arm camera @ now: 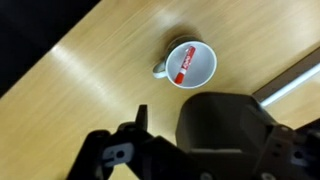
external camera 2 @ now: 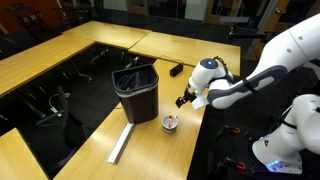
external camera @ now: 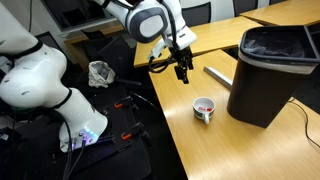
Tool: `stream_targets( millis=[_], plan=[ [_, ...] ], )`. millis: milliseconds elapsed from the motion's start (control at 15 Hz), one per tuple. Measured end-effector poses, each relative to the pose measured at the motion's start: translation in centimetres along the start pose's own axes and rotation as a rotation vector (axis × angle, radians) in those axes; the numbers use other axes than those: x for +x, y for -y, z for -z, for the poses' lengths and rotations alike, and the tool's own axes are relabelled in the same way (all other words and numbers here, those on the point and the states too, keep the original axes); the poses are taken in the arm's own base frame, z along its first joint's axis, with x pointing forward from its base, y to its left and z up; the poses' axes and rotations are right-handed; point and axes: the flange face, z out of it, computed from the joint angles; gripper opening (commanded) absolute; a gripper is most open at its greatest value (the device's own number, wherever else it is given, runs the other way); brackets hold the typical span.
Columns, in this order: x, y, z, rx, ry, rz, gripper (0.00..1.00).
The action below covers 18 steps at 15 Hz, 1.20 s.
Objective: Pick up the marker in the mug and put it on the table
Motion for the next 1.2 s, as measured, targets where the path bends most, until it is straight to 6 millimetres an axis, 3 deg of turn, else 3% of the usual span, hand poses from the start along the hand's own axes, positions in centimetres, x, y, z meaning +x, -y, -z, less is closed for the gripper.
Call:
stream_targets(
  millis=[200,400,733,867,1200],
  plan=[
    [0.4,0.2,-4.1,-0.073,-0.019,-0.156,1.0],
    [1.0,1.7,-7.0,-0.119,-0.046,-0.316,1.0],
    [-0.1,4.4,-12.3,-0.205,-0.037,-0.522,1.0],
    [0.0,5.1,-13.3,-0.23,-0.031,-0.537,1.0],
    [0.3,5.2,-13.3,-0.238,-0.034,-0.545,1.0]
  ],
)
